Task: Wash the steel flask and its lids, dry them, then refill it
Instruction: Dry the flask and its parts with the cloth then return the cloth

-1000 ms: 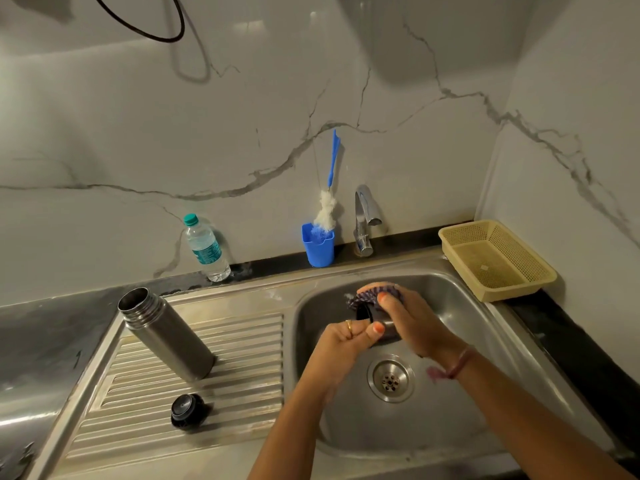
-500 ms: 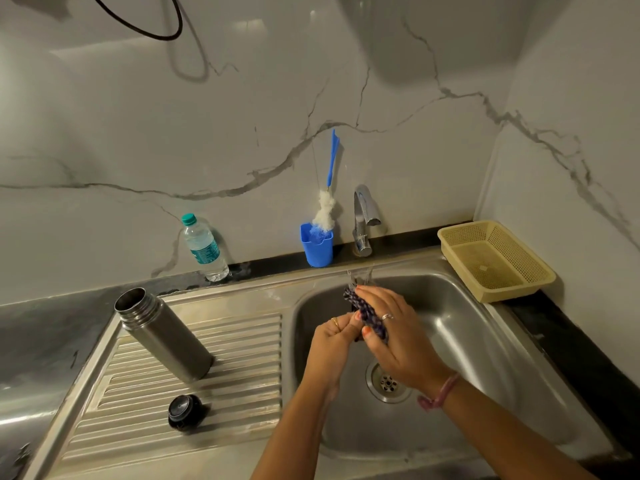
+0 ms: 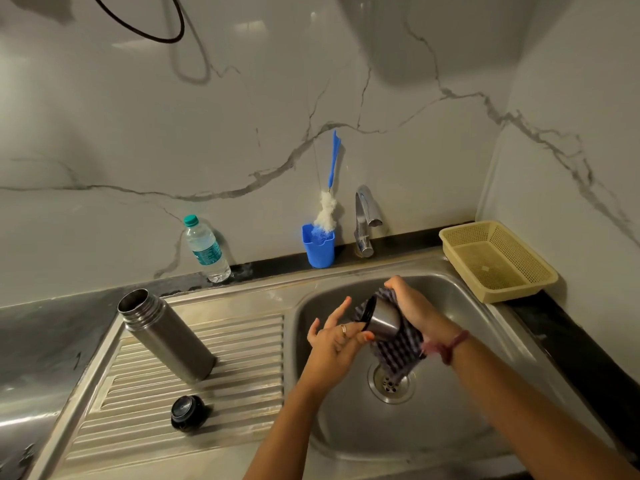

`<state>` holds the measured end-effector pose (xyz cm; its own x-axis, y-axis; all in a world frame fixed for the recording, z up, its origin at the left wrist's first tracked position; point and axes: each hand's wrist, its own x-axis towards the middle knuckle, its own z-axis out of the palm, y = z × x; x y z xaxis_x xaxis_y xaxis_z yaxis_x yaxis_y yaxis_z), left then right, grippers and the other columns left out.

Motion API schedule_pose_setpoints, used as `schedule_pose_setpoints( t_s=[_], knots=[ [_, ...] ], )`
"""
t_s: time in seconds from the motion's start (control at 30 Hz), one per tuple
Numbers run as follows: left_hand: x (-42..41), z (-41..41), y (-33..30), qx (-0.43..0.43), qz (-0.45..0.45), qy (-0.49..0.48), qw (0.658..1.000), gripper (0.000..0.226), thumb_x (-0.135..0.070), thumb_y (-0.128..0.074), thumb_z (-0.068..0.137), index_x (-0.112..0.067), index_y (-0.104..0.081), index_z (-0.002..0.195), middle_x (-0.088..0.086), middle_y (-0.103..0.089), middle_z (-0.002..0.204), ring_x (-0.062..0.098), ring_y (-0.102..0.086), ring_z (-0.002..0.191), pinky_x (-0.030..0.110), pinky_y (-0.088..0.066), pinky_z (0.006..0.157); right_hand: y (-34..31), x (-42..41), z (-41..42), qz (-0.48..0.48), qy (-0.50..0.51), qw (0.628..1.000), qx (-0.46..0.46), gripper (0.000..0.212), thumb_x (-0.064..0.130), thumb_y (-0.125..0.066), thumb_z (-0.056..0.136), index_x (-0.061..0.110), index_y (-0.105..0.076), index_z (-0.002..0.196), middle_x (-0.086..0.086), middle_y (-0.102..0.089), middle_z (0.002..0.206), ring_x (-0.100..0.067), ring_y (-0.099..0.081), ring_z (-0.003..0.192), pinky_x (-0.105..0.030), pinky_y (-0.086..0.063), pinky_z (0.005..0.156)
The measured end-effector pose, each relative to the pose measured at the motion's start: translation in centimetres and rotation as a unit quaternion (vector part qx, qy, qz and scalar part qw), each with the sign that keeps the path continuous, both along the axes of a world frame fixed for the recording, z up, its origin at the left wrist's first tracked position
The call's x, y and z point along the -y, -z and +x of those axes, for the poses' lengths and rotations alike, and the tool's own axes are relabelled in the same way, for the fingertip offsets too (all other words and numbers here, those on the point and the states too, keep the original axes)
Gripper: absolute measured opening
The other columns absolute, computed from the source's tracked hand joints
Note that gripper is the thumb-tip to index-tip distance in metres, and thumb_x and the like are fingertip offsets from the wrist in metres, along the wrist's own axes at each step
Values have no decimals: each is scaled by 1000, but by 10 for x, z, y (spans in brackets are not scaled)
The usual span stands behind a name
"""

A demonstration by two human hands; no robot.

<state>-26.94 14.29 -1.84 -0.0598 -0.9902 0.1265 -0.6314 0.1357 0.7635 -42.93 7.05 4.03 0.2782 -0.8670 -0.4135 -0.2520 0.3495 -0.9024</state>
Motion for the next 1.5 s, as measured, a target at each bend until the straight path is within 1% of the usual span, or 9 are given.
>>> schedule_pose_setpoints(
  t_s=[0.17, 0.27, 0.43, 0.6, 0.73, 0.8, 1.07, 1.33, 1.5],
  knots=[
    [-4, -31, -3, -230, 26, -91, 969, 21, -46, -54, 95, -46, -75, 92, -9, -72, 116, 12, -48, 135, 49, -30, 117, 24, -31, 24, -381, 63, 906, -173, 40, 42, -30, 95, 17, -62, 96, 5, -63, 89, -8, -58, 83, -23, -46, 72],
    [-14, -44, -24, -455, 83, -125, 878, 26, -16, -51, 100, -13, -77, 99, 15, -75, 102, 22, -68, 101, 40, -53, 96, 40, -48, 19, -557, 22, 808, -193, 47, 37, -36, 92, 16, -54, 130, 2, -54, 132, -12, -44, 127, -31, -33, 108],
    [-19, -43, -34, -693, 234, -151, 665, 40, -26, -56, 94, -1, -67, 122, 21, -68, 122, 33, -63, 119, 45, -41, 112, 70, -50, 6, -685, -62, 687, -234, 57, 35, -39, 90, 17, -36, 145, -1, -33, 152, -26, -26, 142, -47, -24, 114],
    [-22, -43, -35, -740, 291, -121, 594, 51, -40, -54, 91, -1, -69, 121, 20, -66, 126, 33, -59, 123, 44, -41, 110, 100, -48, 2, -680, -18, 721, -129, 57, 41, -34, 97, 24, -19, 150, -2, -16, 158, -32, -16, 144, -46, -18, 117],
    [-23, -45, -36, -683, 293, -134, 656, 42, -40, -51, 96, -10, -79, 98, 9, -76, 100, 19, -74, 86, 30, -59, 65, 72, -63, 24, -401, 106, 884, 216, 58, 33, -41, 90, 10, -32, 142, -15, -36, 147, -21, -38, 136, -30, -36, 110],
    [-23, -44, -34, -639, 270, -162, 701, 33, -38, -51, 98, -15, -75, 102, 4, -77, 102, 11, -72, 90, 32, -50, 81, 58, -58, 26, -290, 120, 902, 296, 58, 39, -41, 87, 9, -42, 136, -10, -54, 133, -17, -52, 123, -34, -44, 103],
    [-15, -38, -19, -645, 242, -213, 693, 35, -27, -58, 93, -4, -70, 116, 6, -75, 99, 23, -63, 107, 43, -34, 113, 60, -46, 17, -609, -74, 783, -105, 54, 32, -37, 89, 14, -43, 140, 3, -40, 147, -23, -28, 141, -48, -26, 113],
    [-23, -46, -19, -577, 225, -213, 756, 18, -29, -56, 97, -20, -71, 102, -6, -78, 95, 6, -62, 103, 36, -29, 100, 68, -57, 19, -357, 71, 907, 212, 51, 29, -38, 88, 8, -45, 134, -3, -53, 134, -11, -50, 124, -22, -42, 100],
    [-21, -44, -24, -524, 207, -216, 798, 24, -22, -51, 100, -19, -74, 93, -9, -77, 84, 4, -65, 91, 23, -38, 76, 64, -41, 15, -461, -8, 887, 33, 48, 28, -38, 91, 12, -49, 135, 1, -52, 136, -15, -45, 130, -39, -39, 108]
  ],
)
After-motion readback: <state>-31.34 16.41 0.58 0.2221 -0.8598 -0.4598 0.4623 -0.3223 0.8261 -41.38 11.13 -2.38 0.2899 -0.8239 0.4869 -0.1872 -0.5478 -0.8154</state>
